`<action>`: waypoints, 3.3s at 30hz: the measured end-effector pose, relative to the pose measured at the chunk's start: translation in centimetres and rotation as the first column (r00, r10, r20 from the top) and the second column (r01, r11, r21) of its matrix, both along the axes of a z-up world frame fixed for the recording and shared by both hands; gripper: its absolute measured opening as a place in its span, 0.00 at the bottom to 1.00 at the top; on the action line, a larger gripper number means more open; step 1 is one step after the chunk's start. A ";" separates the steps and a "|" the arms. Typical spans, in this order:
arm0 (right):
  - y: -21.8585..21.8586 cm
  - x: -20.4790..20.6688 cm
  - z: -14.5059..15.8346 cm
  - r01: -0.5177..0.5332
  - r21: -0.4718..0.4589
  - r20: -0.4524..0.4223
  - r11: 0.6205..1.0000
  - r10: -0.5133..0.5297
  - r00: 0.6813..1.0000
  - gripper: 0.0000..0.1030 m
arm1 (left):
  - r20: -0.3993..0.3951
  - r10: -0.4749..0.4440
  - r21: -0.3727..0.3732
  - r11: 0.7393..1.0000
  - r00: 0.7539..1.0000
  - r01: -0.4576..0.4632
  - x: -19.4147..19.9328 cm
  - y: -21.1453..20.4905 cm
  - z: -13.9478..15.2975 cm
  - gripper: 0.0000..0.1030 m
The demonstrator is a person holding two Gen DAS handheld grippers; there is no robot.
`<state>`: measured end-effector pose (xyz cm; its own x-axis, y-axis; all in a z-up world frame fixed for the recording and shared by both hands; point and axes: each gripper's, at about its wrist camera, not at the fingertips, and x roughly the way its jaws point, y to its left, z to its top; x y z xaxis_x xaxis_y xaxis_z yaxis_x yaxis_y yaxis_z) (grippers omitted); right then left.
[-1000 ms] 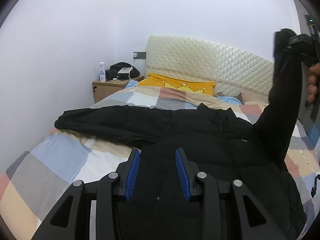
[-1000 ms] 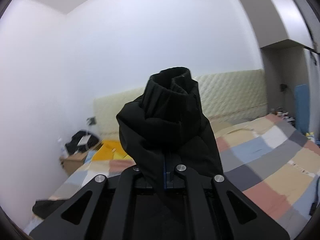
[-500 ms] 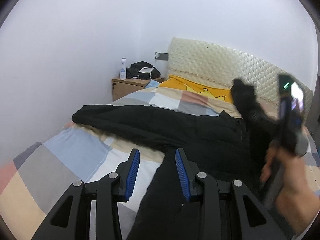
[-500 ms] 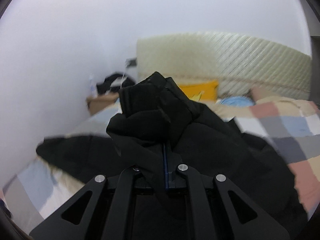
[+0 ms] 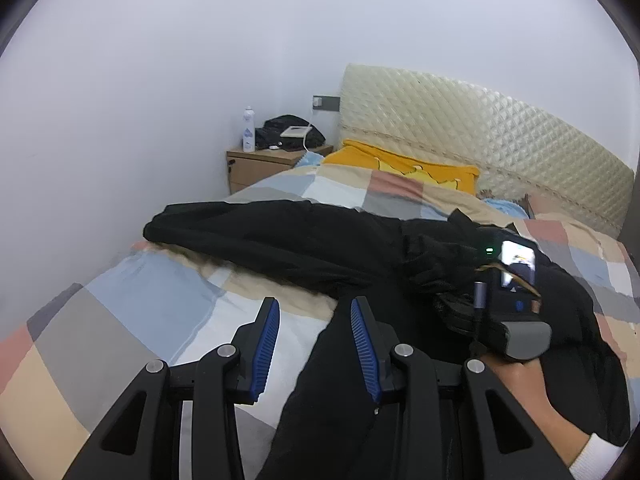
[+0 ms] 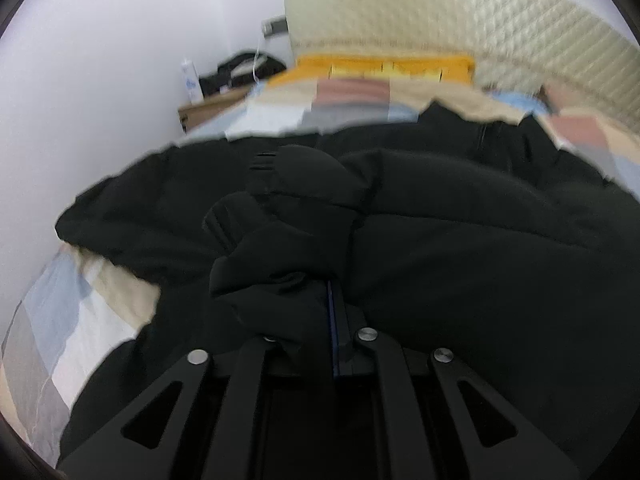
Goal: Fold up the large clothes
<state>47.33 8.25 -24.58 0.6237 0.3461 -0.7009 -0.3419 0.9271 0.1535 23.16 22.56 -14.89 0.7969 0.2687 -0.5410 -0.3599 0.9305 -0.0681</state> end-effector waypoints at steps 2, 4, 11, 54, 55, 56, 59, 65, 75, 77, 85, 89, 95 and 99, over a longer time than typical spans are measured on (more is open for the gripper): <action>0.2 0.5 -1.0 -0.016 -0.004 -0.046 1.000 0.015 0.999 0.08 | -0.010 -0.015 -0.013 1.000 1.000 0.015 0.4 -0.2 -0.5 0.36; 0.0 0.5 -1.1 -0.015 0.006 -0.062 1.000 0.015 0.998 0.09 | -0.028 -0.029 -0.013 1.000 0.999 0.028 0.8 -0.7 -0.8 0.36; -0.5 -1.6 1.3 -0.081 -0.008 -0.081 0.997 0.080 0.994 0.45 | -0.017 -0.028 0.006 1.000 0.999 0.028 0.0 -1.6 -0.2 0.36; -28.2 -28.0 15.0 0.168 0.070 0.347 0.983 -0.182 0.920 0.78 | 0.095 -0.329 0.009 0.944 0.940 0.329 -5.7 -14.3 1.7 0.45; -28.4 -28.2 15.0 0.171 0.069 0.347 0.983 -0.184 0.920 0.78 | 0.091 -0.332 0.012 0.943 0.939 0.333 -5.7 -14.5 1.6 0.45; -28.6 -28.4 14.9 0.174 0.071 0.347 0.982 -0.187 0.919 0.78 | 0.089 -0.335 0.015 0.942 0.938 0.336 -5.6 -14.6 1.5 0.45; -29.5 -29.4 14.9 0.182 0.104 0.345 0.978 -0.207 0.916 0.78 | 0.081 -0.343 0.022 0.939 0.936 0.343 -5.5 -14.9 1.2 0.45; -30.6 -31.4 14.3 0.217 0.113 0.345 0.970 -0.243 0.907 0.81 | 0.090 -0.367 0.019 0.930 0.926 0.367 -5.2 -15.5 0.4 0.50; -29.2 -31.6 13.7 0.200 0.066 0.368 0.977 -0.211 0.906 0.87 | 0.122 -0.383 0.036 0.924 0.916 0.382 -5.9 -16.0 0.4 0.65; -29.1 -31.6 13.7 0.195 0.072 0.371 0.978 -0.208 0.905 0.91 | 0.118 -0.380 0.028 0.925 0.918 0.379 -5.9 -15.8 0.4 0.67; -29.0 -32.3 13.8 0.172 0.065 0.400 0.983 -0.183 0.898 1.00 | 0.079 -0.346 -0.003 0.938 0.935 0.347 -4.5 -14.1 2.3 0.67; -29.4 -32.3 13.7 0.166 0.085 0.393 0.983 -0.186 0.900 1.00 | 0.072 -0.338 -0.027 0.940 0.938 0.340 -3.8 -12.4 4.8 0.67; -29.5 -31.6 13.1 0.172 0.096 0.386 0.980 -0.196 0.901 1.00 | 0.070 -0.315 -0.150 0.935 0.947 0.322 -1.9 -8.7 8.6 0.67; -29.7 -31.1 12.8 0.171 0.128 0.367 0.977 -0.207 0.907 1.00 | 0.075 -0.287 -0.160 0.942 0.955 0.296 0.4 -5.8 9.3 0.67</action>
